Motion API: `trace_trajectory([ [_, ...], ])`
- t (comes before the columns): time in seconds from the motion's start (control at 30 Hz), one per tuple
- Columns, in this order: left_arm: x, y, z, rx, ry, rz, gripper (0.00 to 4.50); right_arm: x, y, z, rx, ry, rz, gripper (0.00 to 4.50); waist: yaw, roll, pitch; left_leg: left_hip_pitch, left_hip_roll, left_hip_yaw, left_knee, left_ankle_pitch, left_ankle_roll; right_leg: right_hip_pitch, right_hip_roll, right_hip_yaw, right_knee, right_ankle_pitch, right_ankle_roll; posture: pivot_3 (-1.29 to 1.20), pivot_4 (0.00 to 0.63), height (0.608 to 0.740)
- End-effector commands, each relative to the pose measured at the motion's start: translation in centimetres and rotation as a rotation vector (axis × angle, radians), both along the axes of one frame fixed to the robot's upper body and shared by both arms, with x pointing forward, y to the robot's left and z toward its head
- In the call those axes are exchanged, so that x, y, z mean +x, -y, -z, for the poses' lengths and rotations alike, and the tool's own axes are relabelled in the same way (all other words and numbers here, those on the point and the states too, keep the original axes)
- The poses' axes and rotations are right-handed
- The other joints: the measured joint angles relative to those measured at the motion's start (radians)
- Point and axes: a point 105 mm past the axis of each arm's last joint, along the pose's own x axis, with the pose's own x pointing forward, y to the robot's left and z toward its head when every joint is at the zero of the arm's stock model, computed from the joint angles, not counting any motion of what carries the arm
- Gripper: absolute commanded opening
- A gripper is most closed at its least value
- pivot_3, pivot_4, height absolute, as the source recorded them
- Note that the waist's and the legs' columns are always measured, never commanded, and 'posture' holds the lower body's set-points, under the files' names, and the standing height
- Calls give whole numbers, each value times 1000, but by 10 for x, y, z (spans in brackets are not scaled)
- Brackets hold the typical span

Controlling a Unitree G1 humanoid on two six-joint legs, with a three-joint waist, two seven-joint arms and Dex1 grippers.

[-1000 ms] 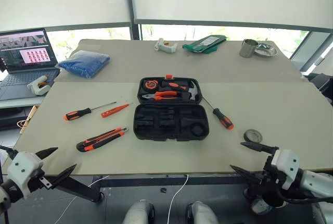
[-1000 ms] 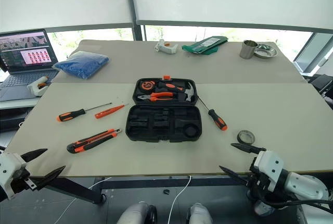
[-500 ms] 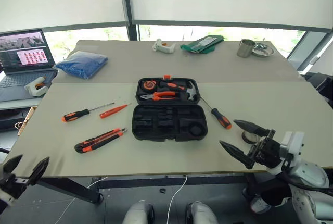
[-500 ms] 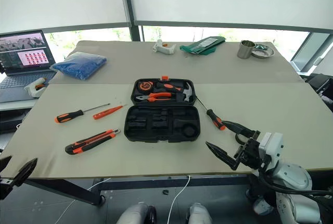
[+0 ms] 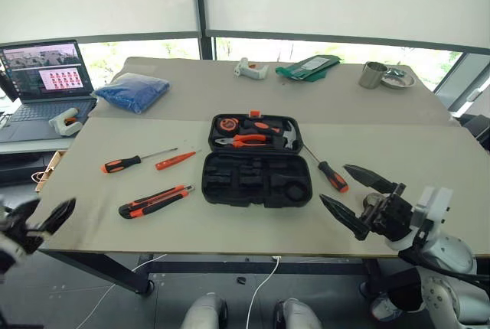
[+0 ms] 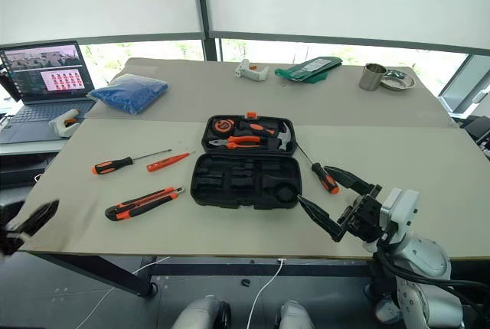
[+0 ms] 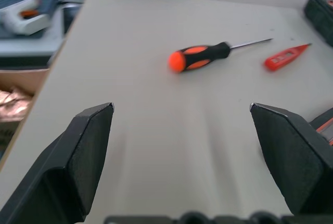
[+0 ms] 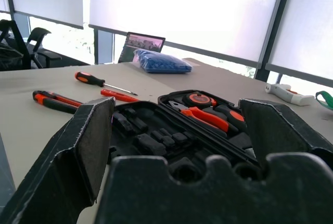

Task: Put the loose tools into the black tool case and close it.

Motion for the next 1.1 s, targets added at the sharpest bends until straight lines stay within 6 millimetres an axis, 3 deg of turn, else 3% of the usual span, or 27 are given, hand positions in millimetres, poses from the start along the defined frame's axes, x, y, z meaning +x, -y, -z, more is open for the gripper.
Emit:
trace_trajectory([
  [0.03, 35, 4, -1, 165, -69, 93, 4500, 0, -3, -8, 1, 27, 0, 4427, -2, 0, 0, 0, -1, 0, 0, 0, 0, 0, 1, 0, 0, 0, 0, 0, 150, 740],
  [0.23, 102, 7, 6, 257, -149, 158, 4500, 5, -6, -9, -5, 26, -7, 4427, -6, -1, 1, -1, 2, 3, 0, 1, 0, 3, 8, 2, -1, 5, 6, 0, 150, 740],
  [0.4, 123, 11, 22, 293, -222, 188, 4500, 1, -5, -11, -14, 30, 12, 4427, -15, -1, 1, -1, 6, 3, 1, 5, 5, 3, 13, 2, 0, 4, 5, 0, 150, 740],
  [0.53, 126, 13, 37, 283, -301, 199, 4500, -4, -3, -11, -21, 27, 28, 4427, -16, -2, 1, -2, 9, 4, 1, 5, 4, 3, 16, 1, 0, 3, 4, 0, 150, 740],
  [0.7, 118, 10, 47, 262, -389, 225, 3201, -7, -1, -11, -25, 29, 44, 4500, -19, -2, 1, -1, 10, 4, 3, 4, 4, 3, 16, 2, 1, 3, 4, 0, 150, 740],
  [0.77, 117, 6, 47, 255, -387, 215, 2437, -7, -1, -10, -26, 29, 48, 4500, -24, -2, 1, -1, 11, 4, 4, 4, 4, 3, 16, 2, 2, 3, 3, 0, 150, 740],
  [0.9, 121, 4, 29, 218, -254, 199, 1061, -5, -2, -8, -27, 28, 48, 4500, -28, -2, 1, -1, 12, 3, 4, 4, 4, 2, 16, 2, 2, 3, 3, 0, 150, 740],
  [0.93, 123, 7, 20, 200, -196, 220, 863, -5, -1, -8, -28, 28, 48, 4500, -29, -2, 1, -2, 12, 3, 5, 4, 4, 2, 16, 2, 2, 4, 3, 0, 150, 740],
  [1.03, 126, 21, -10, 162, -24, 327, 846, -4, 2, -9, -33, 35, 52, 4500, -28, -3, 1, -5, 12, 3, 7, 4, 5, 0, 16, 2, 3, 4, 3, 0, 150, 740],
  [1.1, 132, 49, -34, 195, 94, 471, 846, -2, 9, -13, -37, 51, 68, 4500, -25, -3, 1, -8, 12, 3, 9, 4, 5, -2, 16, 1, 4, 4, 3, 0, 150, 740],
])
